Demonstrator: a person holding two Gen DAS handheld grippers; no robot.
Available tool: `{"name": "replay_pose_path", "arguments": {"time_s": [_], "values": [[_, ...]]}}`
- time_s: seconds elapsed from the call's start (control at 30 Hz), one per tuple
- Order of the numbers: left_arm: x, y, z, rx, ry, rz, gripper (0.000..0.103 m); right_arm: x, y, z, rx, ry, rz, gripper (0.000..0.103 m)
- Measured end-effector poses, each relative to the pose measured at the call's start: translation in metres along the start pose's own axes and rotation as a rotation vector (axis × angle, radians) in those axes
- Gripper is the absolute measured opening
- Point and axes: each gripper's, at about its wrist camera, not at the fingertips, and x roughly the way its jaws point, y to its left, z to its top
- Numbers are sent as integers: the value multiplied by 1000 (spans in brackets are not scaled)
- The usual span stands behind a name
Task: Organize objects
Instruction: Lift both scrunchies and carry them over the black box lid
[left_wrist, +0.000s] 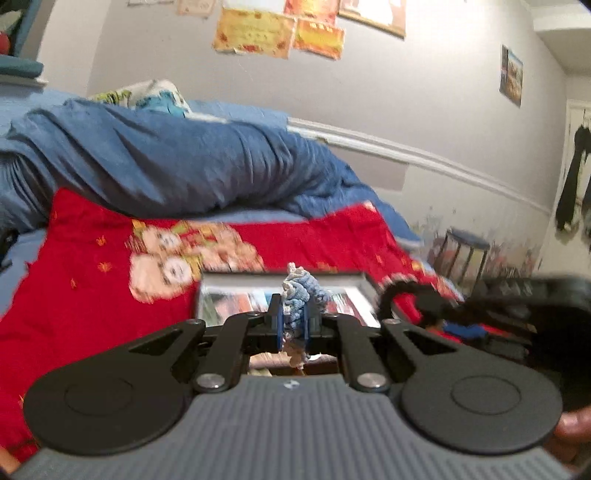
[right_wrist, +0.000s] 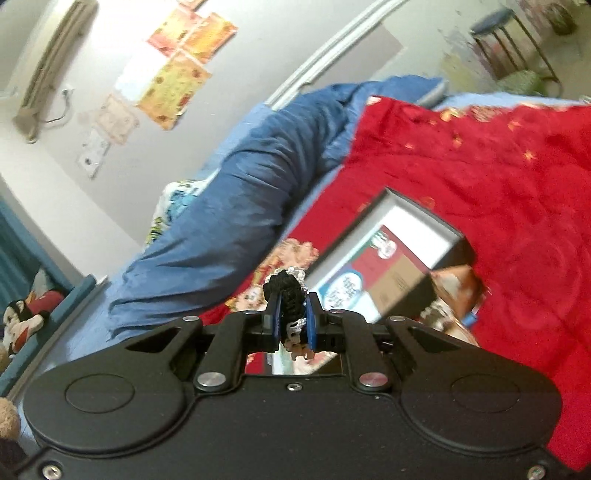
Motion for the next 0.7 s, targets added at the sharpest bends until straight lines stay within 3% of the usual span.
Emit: {"name": "replay_pose_path", "arguments": {"time_s": [0.17,0.33,0.6,0.7], "values": [[-5,27,33,32,-62,28,13,1,15,8,-33,4,31,14],[1,37,45,65,-89,69,13,18,32,20,-93,37,58,14],[48,40,47,62,-23,63,13,54,51,50,-204,100,67,14],[67,36,41,74,14,56,13,72,51,60,-260,119,30,14]]}}
